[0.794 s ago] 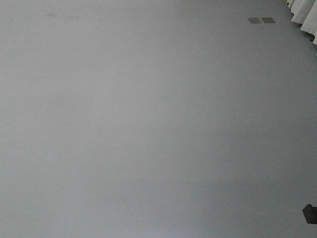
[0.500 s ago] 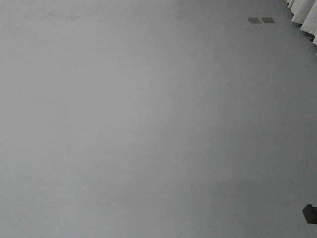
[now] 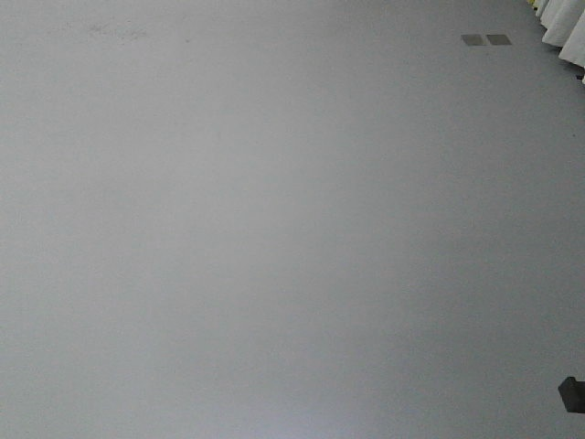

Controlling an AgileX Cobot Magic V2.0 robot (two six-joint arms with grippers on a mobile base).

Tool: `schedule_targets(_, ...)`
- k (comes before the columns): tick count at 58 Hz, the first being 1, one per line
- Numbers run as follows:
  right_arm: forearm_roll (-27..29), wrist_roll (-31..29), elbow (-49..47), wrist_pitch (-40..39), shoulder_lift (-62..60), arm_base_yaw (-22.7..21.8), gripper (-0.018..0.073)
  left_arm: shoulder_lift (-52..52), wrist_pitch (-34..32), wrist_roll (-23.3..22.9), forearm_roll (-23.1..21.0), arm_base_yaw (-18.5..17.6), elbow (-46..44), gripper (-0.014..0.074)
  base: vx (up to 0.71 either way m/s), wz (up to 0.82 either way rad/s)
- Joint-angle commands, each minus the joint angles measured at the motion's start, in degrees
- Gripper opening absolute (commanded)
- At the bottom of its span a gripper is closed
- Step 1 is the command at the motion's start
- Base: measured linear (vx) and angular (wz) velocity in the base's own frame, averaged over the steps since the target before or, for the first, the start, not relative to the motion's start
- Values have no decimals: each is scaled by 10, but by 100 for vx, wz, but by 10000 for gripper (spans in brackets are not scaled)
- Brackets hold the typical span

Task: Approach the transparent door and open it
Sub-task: 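Drive the base forward across the grey floor, turning toward the door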

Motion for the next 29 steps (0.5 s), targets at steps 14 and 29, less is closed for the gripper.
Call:
schedule_targets(14, -2, 0, 8, -48, -9, -3, -5, -7, -51, -5, -5, -2, 18, -6, 12, -3)
schedule_targets(29, -2, 0, 8, -48, -9, -3, -5, -7, -51, -5, -5, -2, 18, -6, 16, -2)
